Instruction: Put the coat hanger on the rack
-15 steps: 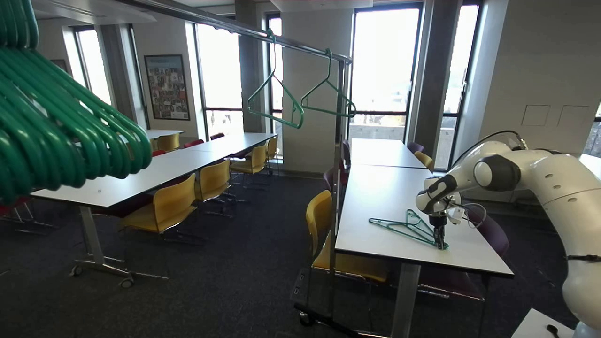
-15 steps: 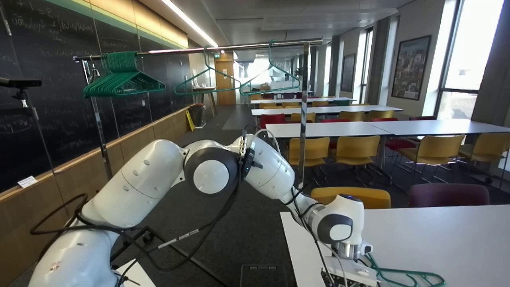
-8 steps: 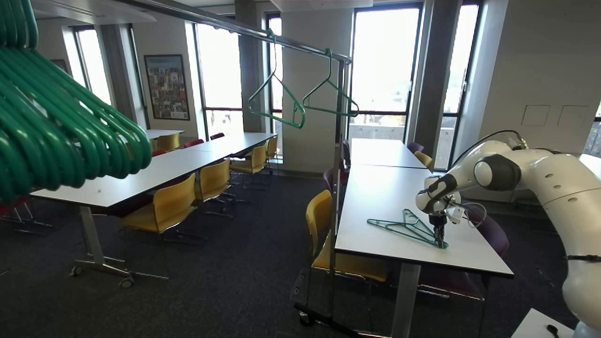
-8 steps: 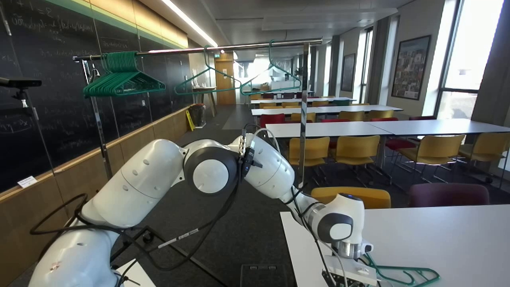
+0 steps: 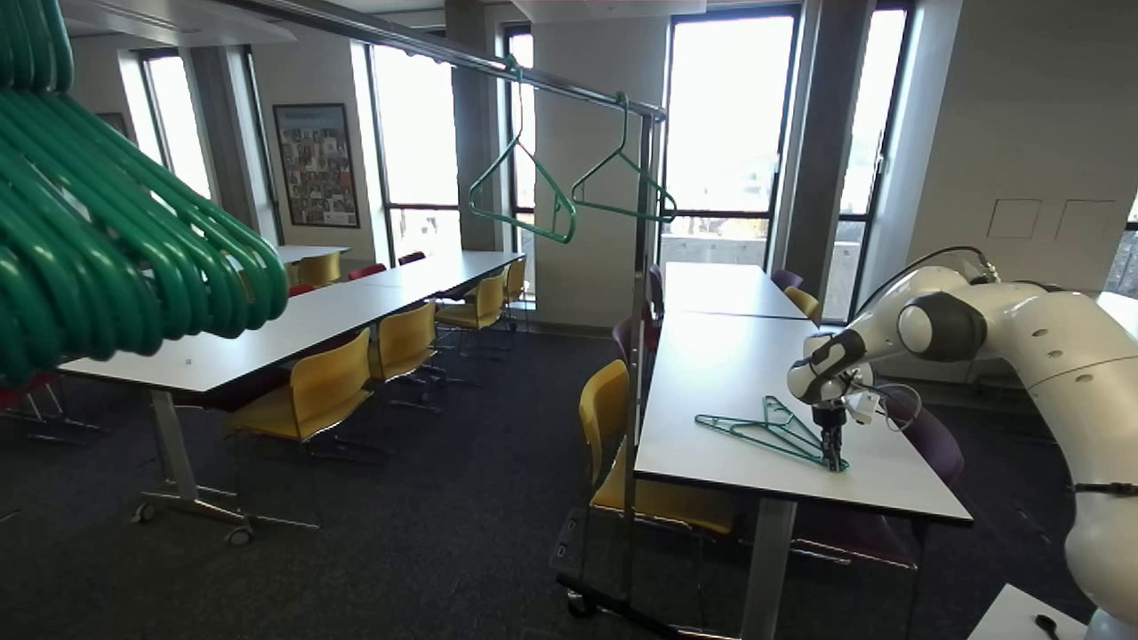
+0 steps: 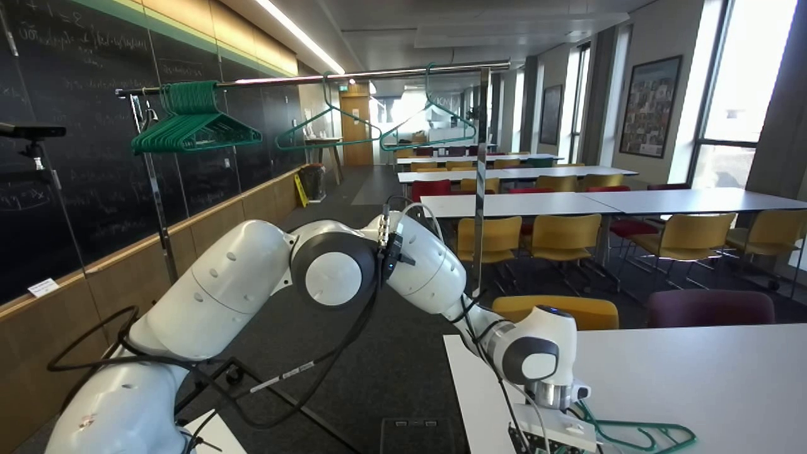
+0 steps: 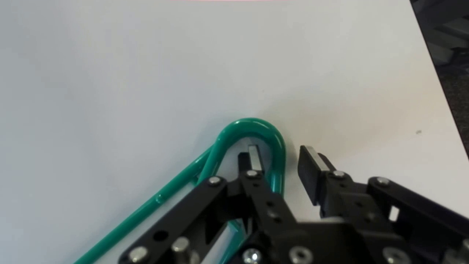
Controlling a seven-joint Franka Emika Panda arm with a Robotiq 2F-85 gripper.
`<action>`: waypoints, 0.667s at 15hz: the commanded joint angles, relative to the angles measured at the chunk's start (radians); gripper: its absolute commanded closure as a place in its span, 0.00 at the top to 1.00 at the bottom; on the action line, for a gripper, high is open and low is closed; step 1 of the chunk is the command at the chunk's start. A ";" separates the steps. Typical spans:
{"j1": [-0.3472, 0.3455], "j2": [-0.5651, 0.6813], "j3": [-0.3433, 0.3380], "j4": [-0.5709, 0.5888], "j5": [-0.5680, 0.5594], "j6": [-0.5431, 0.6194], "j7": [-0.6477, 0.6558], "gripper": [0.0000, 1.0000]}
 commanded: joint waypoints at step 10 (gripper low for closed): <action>-0.002 -0.032 -0.002 -0.023 -0.010 0.028 0.013 0.02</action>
